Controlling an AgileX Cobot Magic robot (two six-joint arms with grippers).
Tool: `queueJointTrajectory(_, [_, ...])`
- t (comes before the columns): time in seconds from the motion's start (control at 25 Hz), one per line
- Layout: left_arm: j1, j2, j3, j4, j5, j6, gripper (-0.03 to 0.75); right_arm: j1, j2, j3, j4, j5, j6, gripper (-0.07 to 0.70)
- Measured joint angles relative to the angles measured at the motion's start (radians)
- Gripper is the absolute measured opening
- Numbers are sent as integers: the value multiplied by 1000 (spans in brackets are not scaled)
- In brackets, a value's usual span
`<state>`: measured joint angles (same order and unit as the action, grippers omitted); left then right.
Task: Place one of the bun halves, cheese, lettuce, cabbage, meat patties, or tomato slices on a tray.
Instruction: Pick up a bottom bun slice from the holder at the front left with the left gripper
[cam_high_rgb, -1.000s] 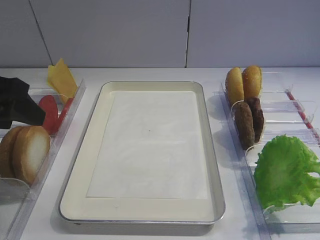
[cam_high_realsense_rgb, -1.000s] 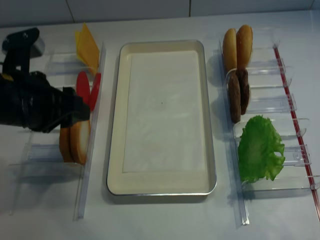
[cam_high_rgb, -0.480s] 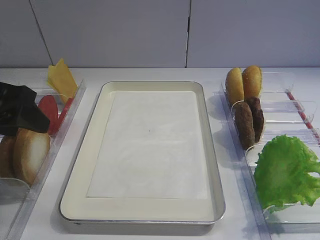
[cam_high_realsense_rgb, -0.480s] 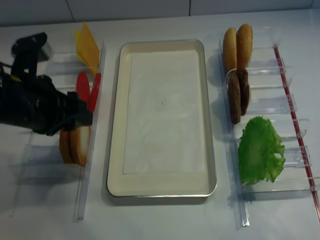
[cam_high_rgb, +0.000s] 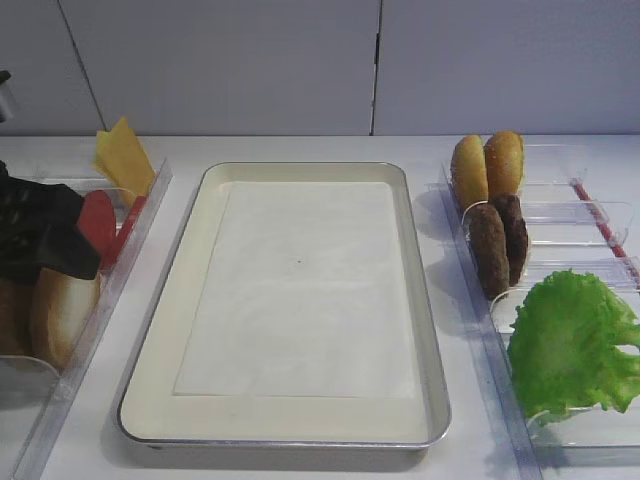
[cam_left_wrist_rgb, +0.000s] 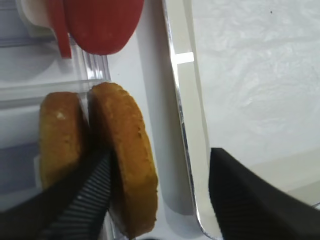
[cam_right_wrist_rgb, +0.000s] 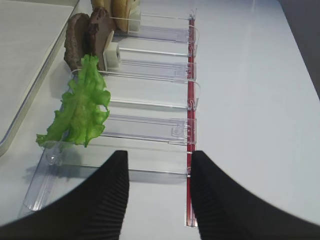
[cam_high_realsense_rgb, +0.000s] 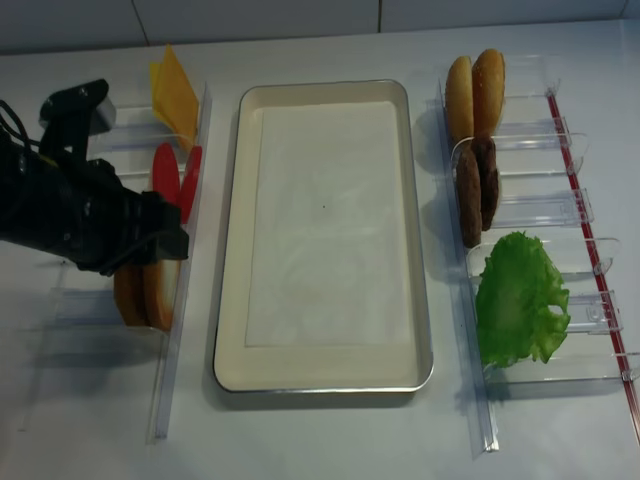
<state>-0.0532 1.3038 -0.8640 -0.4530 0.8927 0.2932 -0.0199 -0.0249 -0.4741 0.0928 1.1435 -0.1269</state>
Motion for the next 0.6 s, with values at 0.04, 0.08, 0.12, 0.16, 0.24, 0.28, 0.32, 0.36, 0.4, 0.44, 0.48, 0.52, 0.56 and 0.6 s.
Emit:
queueJointTrajectory(0.04, [0, 0, 0, 4, 0, 0, 386, 0, 0, 0, 0, 0, 0, 322])
queueJointTrajectory(0.08, [0, 0, 0, 8, -2, 0, 369, 0, 0, 0, 0, 0, 0, 322])
queueJointTrajectory(0.12, [0, 0, 0, 17, -2, 0, 357, 0, 0, 0, 0, 0, 2, 322])
queueJointTrajectory(0.16, [0, 0, 0, 22, -2, 0, 347, 0, 0, 0, 0, 0, 2, 322])
queueJointTrajectory(0.24, [0, 0, 0, 37, -2, -6, 337, 0, 0, 0, 0, 0, 2, 322])
queueJointTrajectory(0.28, [0, 0, 0, 49, -2, -17, 335, 0, 0, 0, 0, 0, 2, 322])
queueJointTrajectory(0.32, [0, 0, 0, 62, -2, -27, 333, 0, 0, 0, 0, 0, 2, 322])
queueJointTrajectory(0.36, [0, 0, 0, 71, -2, -36, 333, 0, 0, 0, 0, 0, 2, 322])
queueJointTrajectory(0.4, [0, 0, -1, 76, -2, -40, 333, 0, 0, 0, 0, 0, 2, 322])
queueJointTrajectory(0.44, [-1, 0, -2, 77, -2, -44, 333, 0, 0, 0, 0, 0, 2, 322])
queueJointTrajectory(0.48, [-2, 0, -2, 80, -2, -46, 332, 0, 0, 0, 0, 0, 2, 322])
queueJointTrajectory(0.52, [-2, 0, -2, 80, -2, -48, 329, 0, 0, 0, 0, 0, 2, 322])
queueJointTrajectory(0.56, [-2, 0, -2, 80, -2, -48, 321, 0, 0, 0, 0, 0, 4, 322])
queueJointTrajectory(0.6, [-3, 0, -2, 84, -2, -48, 311, 0, 0, 0, 0, 0, 4, 322])
